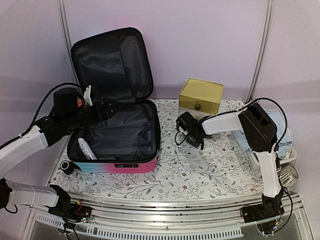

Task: Open, take out, and arrange the luggage
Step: Open the drawer in the storage box.

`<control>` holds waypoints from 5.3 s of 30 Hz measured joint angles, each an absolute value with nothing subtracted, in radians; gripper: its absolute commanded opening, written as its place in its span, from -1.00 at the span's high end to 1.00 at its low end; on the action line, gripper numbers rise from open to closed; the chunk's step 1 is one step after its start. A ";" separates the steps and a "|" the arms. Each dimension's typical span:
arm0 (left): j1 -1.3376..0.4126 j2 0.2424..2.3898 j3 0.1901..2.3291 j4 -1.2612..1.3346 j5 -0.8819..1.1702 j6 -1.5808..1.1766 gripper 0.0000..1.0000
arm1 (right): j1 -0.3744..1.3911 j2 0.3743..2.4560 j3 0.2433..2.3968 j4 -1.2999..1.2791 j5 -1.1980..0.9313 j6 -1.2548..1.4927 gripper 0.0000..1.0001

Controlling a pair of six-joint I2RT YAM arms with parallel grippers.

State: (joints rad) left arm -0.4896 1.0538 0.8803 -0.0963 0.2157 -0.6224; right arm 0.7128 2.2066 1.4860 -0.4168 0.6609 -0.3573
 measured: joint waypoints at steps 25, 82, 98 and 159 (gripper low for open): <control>-0.490 1.054 0.882 -0.111 0.206 -0.620 -0.96 | 0.788 2.228 1.539 -0.413 0.713 -0.458 0.33; -0.490 1.014 0.882 -0.113 0.239 -0.644 -0.96 | 0.828 2.191 1.470 -0.005 1.072 -0.894 -0.31; -0.490 0.988 0.882 -0.118 0.244 -0.643 -0.96 | 0.808 2.191 1.469 0.060 1.091 -0.955 -0.04; -0.490 0.974 0.882 -0.137 0.234 -0.639 -0.97 | 0.992 2.128 1.399 -0.071 1.161 -0.807 0.49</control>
